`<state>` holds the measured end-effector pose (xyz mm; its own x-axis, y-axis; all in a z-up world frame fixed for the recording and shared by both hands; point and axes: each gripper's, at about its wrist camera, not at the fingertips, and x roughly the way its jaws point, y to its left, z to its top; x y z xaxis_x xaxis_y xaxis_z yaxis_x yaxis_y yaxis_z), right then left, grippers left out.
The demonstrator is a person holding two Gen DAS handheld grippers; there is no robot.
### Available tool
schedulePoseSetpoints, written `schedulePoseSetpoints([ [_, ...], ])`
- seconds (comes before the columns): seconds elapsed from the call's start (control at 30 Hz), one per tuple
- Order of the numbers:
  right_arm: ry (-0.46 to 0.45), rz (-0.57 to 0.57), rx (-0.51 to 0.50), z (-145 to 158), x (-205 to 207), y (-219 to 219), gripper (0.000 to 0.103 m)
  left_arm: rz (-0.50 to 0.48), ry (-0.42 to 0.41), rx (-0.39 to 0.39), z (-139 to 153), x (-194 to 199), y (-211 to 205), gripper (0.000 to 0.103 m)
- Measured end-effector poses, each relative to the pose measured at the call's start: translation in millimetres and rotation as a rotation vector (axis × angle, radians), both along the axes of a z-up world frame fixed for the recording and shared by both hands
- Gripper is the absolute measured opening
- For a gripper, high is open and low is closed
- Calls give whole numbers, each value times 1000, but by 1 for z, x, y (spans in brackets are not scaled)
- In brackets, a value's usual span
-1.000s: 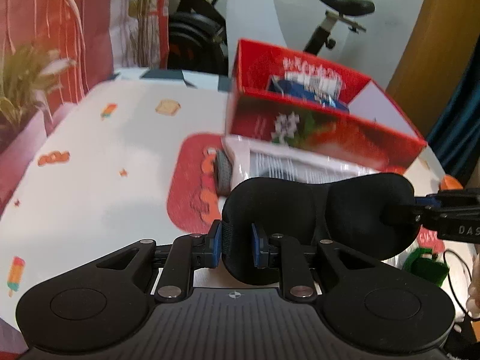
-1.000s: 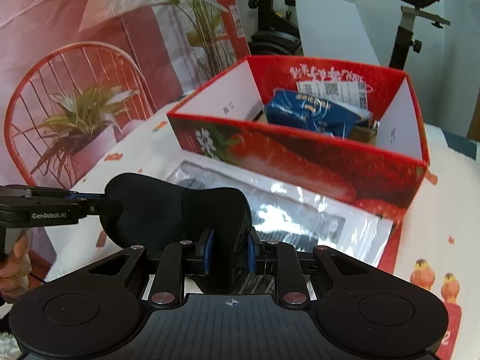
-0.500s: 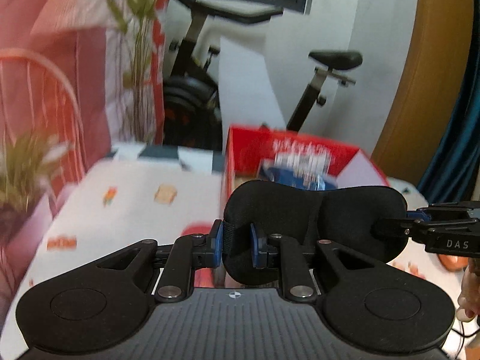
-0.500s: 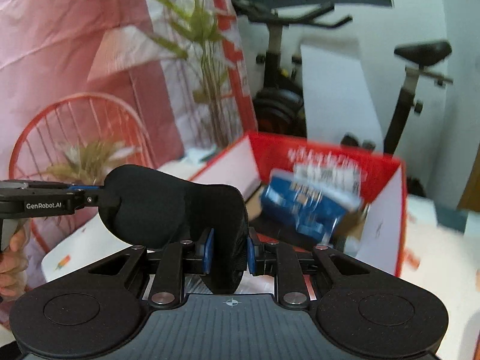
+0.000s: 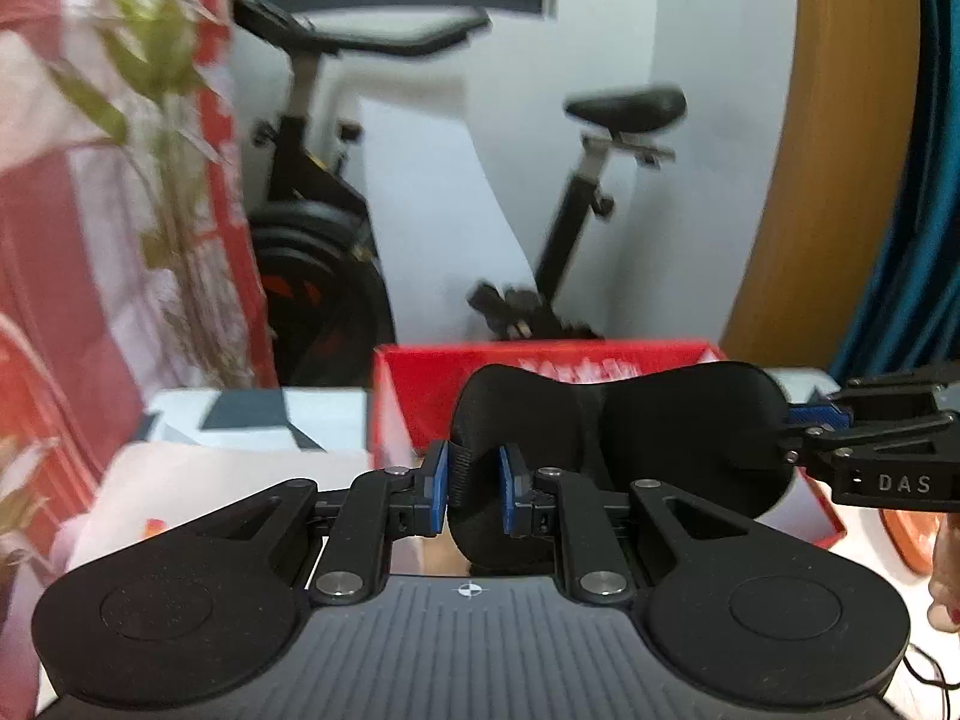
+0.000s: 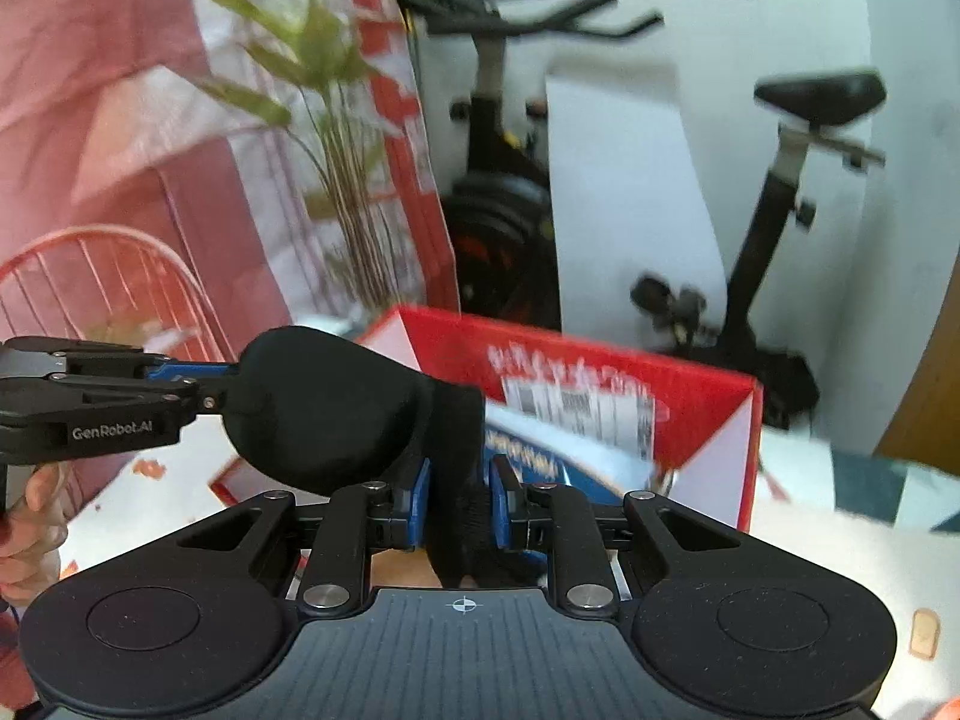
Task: Organize soft objects
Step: 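Carry the eye mask with both tools over into the red box, then open both tools to release the eye mask into the box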
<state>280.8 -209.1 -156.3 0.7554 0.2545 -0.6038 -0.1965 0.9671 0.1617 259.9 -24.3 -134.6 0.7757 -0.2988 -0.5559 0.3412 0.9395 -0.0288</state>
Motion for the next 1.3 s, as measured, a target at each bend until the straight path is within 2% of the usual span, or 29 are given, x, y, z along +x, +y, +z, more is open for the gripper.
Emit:
schedulePoseSetpoints([
  [0.17,96,4,4,-25,12,-5,19,-67,102,42,-26,20,-22,14],
  [0.4,172,-25,39,-50,23,-16,15,-94,205,70,-60,39,-29,13],
  [0.87,193,-66,53,-58,23,-26,18,-91,269,148,-87,59,-38,13],
  [1.1,181,-91,53,-54,14,-28,27,-99,279,173,-91,56,-36,15],
  [1.2,161,-92,43,-50,7,-26,29,-102,254,161,-85,52,-31,19],
  [1.23,151,-90,41,-48,4,-25,31,-104,243,159,-82,50,-30,25],
  [1.27,139,-92,41,-46,1,-24,37,-109,230,154,-79,48,-28,38],
  [1.3,128,-95,40,-44,-2,-24,45,-115,214,148,-75,44,-27,45],
])
